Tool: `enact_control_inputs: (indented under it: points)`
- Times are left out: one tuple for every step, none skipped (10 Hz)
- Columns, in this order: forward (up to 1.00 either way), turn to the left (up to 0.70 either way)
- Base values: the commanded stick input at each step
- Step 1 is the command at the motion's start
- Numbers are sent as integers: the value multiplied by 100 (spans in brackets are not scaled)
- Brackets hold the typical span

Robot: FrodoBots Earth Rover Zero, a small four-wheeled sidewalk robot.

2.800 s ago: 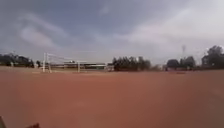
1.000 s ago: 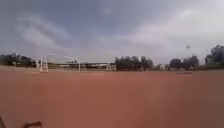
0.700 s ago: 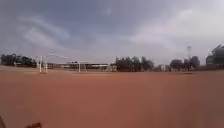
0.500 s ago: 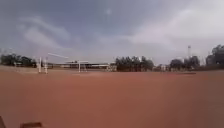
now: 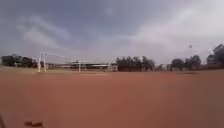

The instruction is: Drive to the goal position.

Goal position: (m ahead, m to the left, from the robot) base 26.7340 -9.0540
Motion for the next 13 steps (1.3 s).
enact_control_inputs:
  points:
    - [70, 0]
    - [70, 0]
    - [70, 0]
    - [70, 0]
    - [70, 0]
    - [70, 0]
    - [70, 0]
    - [70, 0]
    - [70, 0]
    - [70, -4]
    - [70, -28]
    - [70, -35]
    - [70, -35]
